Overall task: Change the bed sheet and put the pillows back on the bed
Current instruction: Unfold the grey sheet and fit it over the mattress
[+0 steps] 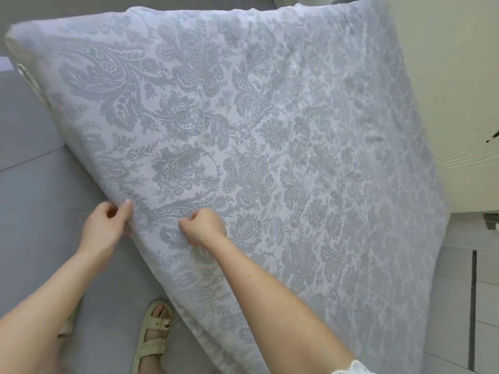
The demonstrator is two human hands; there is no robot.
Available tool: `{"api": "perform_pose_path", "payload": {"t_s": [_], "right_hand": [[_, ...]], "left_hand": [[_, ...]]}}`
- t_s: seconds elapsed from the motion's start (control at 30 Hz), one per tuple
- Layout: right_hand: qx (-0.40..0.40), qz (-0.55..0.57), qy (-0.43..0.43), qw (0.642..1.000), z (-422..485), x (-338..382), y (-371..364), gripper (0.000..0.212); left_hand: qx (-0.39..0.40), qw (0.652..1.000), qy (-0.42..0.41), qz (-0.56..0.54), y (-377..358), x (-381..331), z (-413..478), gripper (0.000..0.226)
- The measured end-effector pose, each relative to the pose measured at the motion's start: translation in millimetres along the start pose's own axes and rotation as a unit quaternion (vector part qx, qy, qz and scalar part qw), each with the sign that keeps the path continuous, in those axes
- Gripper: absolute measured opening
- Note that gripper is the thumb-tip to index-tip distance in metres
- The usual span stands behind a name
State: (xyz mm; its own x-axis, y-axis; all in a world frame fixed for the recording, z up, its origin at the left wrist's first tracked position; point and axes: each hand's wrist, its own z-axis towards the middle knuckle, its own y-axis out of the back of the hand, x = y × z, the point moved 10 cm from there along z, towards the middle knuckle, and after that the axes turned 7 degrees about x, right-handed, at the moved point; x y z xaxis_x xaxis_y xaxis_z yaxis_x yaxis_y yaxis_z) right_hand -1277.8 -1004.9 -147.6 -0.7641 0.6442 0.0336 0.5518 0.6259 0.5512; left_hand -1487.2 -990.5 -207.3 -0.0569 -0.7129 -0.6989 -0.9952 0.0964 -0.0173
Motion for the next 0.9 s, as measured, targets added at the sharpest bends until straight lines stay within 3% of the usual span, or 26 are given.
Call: {"api": "perform_pose_path", "payload": {"t_s": [0.1, 0.17, 0.33, 0.53, 0.77, 0.9], "right_hand": [[0.014, -0.001, -0.017, 1.0, -6, -20, -6, 0.029], [0.025, -0.013, -0.027, 0.999, -11, -38, -13, 0.032], [0.039, -0.022, -0.053, 0.998, -29, -94, -23, 0.036], [0.025, -0.021, -0.073, 0.997, -37, -156, -14, 0.034], [0.006, -0.02, -0.007, 1.0, -40, -211, -22, 0.041], [0.013, -0.027, 0.03, 0.999, -51, -250, -48, 0.038]], "left_hand": [[0.123, 0.99, 0.043, 0.055, -50, 34, -26, 0.025], [0.148, 0.984, 0.042, 0.092, -68, 48, -41, 0.022], [0.089, 0.987, 0.002, 0.137, -51, 50, -46, 0.027], [0.065, 0.989, 0.037, 0.125, -55, 70, -34, 0.034], [0.074, 0.995, 0.065, 0.035, -112, 96, -81, 0.027], [0.011, 0.997, 0.03, 0.066, -143, 120, -117, 0.027]]}}
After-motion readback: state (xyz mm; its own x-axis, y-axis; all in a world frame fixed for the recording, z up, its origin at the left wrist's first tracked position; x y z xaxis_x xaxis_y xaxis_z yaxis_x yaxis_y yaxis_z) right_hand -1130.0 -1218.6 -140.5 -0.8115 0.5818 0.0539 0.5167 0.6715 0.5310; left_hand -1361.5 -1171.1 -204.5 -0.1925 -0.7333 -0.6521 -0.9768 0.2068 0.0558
